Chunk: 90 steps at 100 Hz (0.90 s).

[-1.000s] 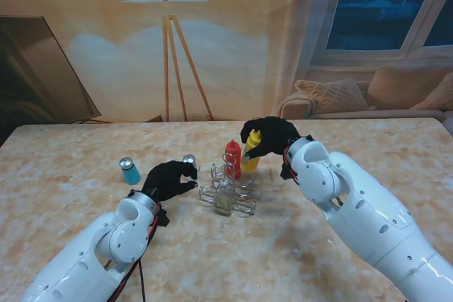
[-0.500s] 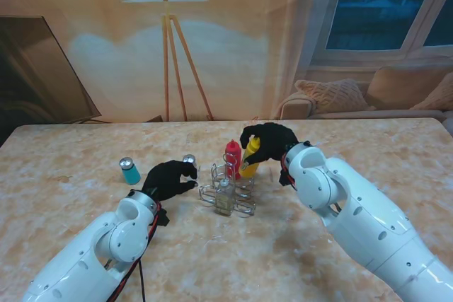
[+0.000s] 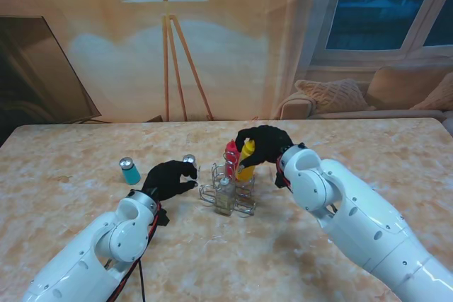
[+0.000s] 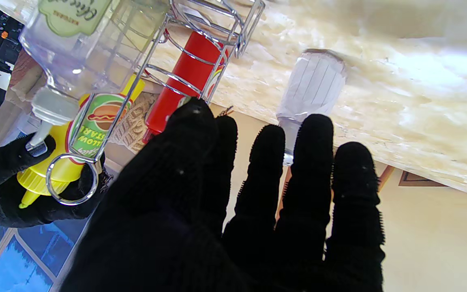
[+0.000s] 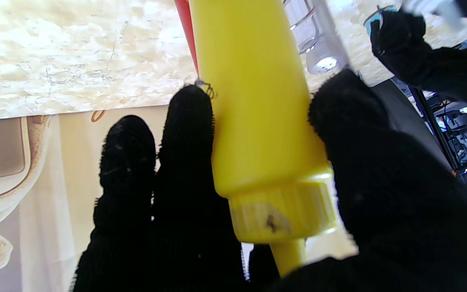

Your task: Place the seasoning bottles into the rack

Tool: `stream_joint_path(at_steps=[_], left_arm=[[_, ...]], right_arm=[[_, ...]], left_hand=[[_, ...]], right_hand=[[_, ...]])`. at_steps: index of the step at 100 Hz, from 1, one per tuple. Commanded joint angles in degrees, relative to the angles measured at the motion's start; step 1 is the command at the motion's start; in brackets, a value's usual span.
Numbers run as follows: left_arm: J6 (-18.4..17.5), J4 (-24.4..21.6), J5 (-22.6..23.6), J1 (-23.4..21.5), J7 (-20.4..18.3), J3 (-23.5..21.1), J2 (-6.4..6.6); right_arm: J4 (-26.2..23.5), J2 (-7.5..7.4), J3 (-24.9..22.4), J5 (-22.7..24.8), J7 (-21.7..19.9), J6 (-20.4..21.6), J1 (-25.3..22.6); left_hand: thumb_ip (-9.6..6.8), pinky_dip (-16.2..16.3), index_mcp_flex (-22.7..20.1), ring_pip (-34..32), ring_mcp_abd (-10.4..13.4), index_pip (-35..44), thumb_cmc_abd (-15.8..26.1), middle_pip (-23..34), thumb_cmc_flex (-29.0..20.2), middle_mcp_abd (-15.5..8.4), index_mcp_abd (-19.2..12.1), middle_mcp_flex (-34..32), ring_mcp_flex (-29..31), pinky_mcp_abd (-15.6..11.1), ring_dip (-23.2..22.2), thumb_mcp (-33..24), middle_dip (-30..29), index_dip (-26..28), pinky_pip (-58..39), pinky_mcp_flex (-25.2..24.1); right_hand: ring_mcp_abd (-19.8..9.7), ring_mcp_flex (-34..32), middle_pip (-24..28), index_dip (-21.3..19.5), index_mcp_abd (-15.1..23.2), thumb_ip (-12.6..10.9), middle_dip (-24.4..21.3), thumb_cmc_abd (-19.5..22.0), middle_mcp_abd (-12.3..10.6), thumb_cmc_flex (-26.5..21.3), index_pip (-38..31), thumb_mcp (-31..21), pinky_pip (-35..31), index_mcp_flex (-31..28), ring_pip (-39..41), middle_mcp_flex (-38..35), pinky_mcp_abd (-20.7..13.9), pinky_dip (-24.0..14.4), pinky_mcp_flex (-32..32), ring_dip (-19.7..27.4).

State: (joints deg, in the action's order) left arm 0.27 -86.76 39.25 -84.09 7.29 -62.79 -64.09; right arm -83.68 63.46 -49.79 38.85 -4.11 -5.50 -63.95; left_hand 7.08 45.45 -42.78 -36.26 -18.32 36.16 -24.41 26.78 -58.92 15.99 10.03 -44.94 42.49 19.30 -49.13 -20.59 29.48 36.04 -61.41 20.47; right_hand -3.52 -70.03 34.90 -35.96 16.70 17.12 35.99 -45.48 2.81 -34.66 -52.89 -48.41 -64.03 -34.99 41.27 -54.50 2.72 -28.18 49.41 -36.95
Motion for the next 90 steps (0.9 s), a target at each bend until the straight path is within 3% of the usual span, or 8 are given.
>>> stream_joint_path(at_steps=[1, 64, 90], left_arm=[[0.2, 0.0, 0.1, 0.0, -0.8, 0.1, -0.11], [0.5, 0.0, 0.0, 0.1, -0.8, 0.2, -0.13], [0.6, 0.0, 0.1, 0.1, -0.7, 0.2, -0.14]], right_arm=[[1.4, 0.19, 0.7, -0.1, -1.7, 0.5, -0.4], [4.0, -0.65, 1.5, 2.0, -2.8, 8.0, 1.2], [5.8, -1.08, 2.2, 4.1, -2.6, 12.6, 2.8]], left_hand=[[1.28, -0.9, -0.2, 0.7, 0.7, 1.3, -1.5, 0.8, 0.6, -0.7, -0.3, -0.7, 1.0, -1.1, 0.3, -1.8, 0.2, -0.6, 0.4, 0.0], [1.33, -1.0, -0.2, 0.6, 0.7, 1.4, -1.6, 0.9, 0.7, -0.7, -0.3, -0.7, 1.1, -1.1, 0.3, -2.0, 0.2, -0.6, 0.3, 0.0], [1.35, -1.0, -0.2, 0.5, 0.7, 1.4, -1.5, 0.9, 0.7, -0.7, -0.4, -0.8, 1.1, -1.1, 0.3, -2.0, 0.3, -0.6, 0.3, 0.0]], right_hand=[[-8.6, -1.9, 9.4, -3.2, 0.8, -1.6, 2.7, 2.4, -6.8, -8.5, -10.4, -8.5, -1.2, -2.8, 0.6, -4.2, -1.6, -1.1, 0.3, 0.2], [-8.5, -1.5, 8.6, -2.9, 3.3, -0.9, 2.7, 1.1, -8.2, -8.4, -10.3, -9.3, -1.0, -4.5, 1.5, -5.2, -1.8, -1.7, -0.2, -0.7], [-9.2, -1.0, 8.1, -3.4, 6.0, -0.5, 3.0, -0.2, -10.3, -8.1, -10.6, -10.5, -0.1, -5.0, 1.3, -5.6, -2.7, -1.8, -0.6, -0.9]])
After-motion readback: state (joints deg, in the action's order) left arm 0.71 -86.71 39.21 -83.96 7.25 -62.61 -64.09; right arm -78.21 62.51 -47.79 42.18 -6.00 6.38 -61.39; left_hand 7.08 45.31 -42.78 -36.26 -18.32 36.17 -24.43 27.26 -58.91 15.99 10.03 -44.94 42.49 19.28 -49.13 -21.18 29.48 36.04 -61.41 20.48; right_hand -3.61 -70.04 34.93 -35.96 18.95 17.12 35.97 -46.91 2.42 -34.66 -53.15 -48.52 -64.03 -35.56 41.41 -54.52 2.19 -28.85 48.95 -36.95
